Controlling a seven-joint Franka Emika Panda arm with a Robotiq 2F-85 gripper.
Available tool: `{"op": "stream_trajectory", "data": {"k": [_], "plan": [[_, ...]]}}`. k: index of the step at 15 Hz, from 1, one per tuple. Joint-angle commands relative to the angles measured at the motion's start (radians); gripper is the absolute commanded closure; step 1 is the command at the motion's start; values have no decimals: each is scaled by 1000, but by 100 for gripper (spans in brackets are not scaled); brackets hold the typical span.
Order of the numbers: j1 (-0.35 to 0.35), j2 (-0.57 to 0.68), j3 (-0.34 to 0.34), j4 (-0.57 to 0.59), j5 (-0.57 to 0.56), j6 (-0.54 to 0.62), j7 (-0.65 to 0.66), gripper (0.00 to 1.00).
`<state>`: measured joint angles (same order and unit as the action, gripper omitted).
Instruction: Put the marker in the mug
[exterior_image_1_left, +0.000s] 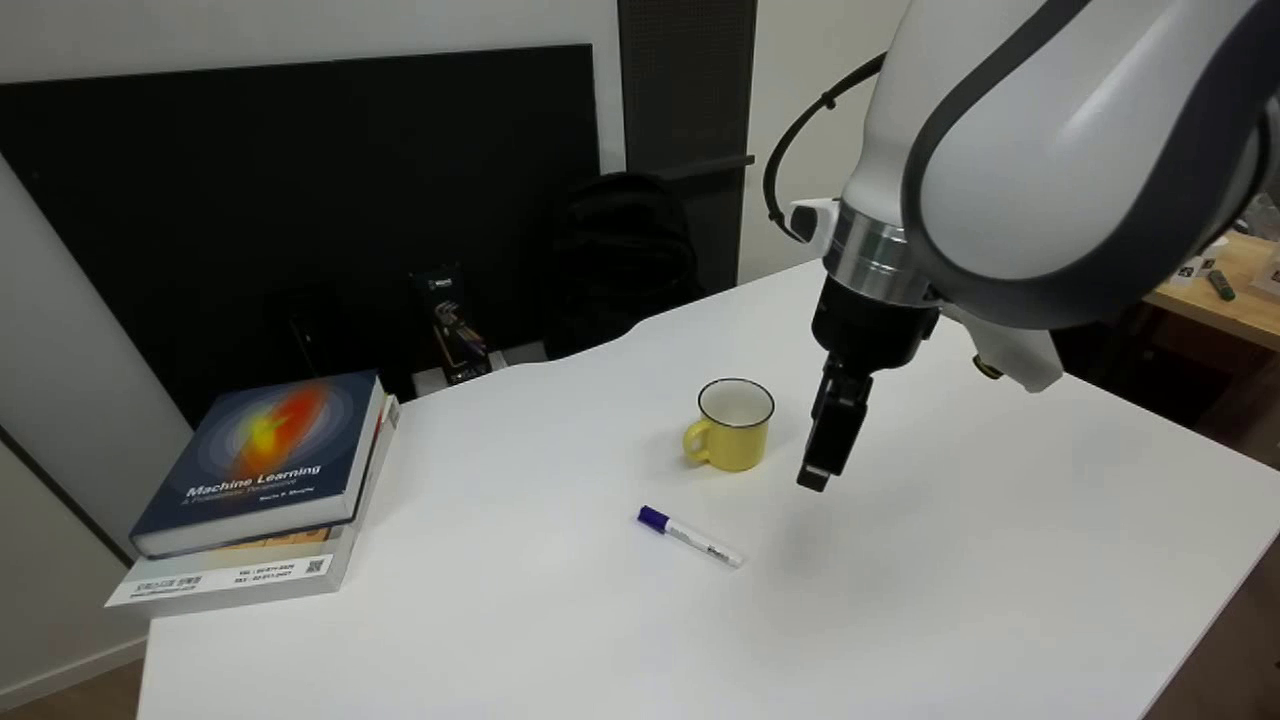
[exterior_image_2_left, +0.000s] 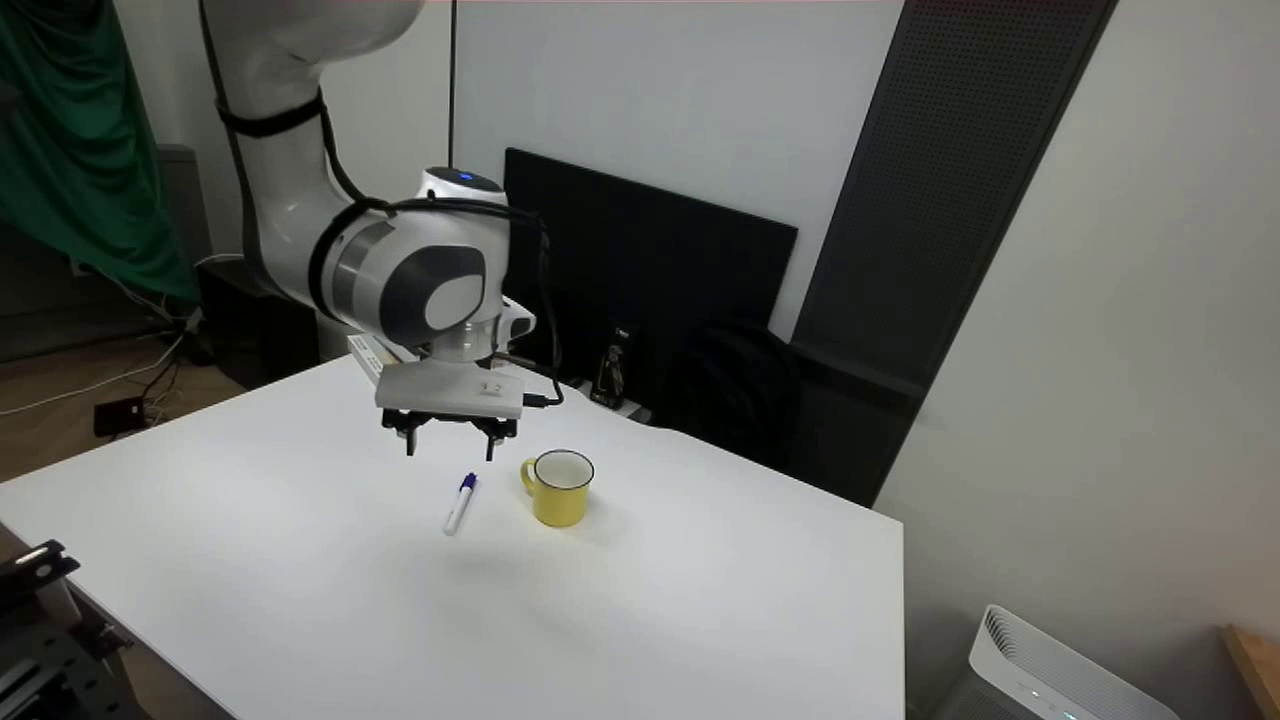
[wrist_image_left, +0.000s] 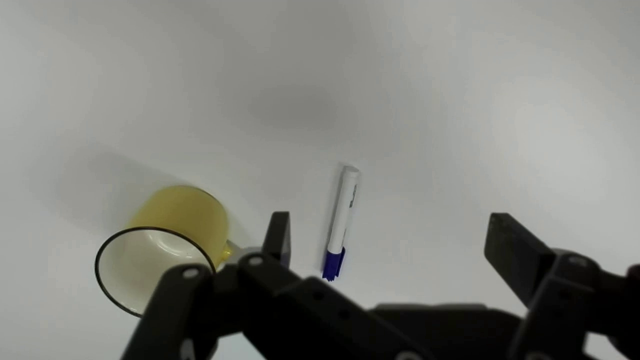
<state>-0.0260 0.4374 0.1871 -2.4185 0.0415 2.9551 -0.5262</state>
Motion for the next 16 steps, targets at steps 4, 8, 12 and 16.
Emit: {"op": "stream_trajectory", "data": {"k": [4, 8, 12, 16], "plan": [[-34, 38, 13, 21, -86, -11, 58, 0], [-37, 38, 18, 21, -86, -11, 57, 0], [-37, 38, 18, 21, -86, -11, 57, 0], [-37, 38, 18, 21, -86, -11, 57, 0]]}}
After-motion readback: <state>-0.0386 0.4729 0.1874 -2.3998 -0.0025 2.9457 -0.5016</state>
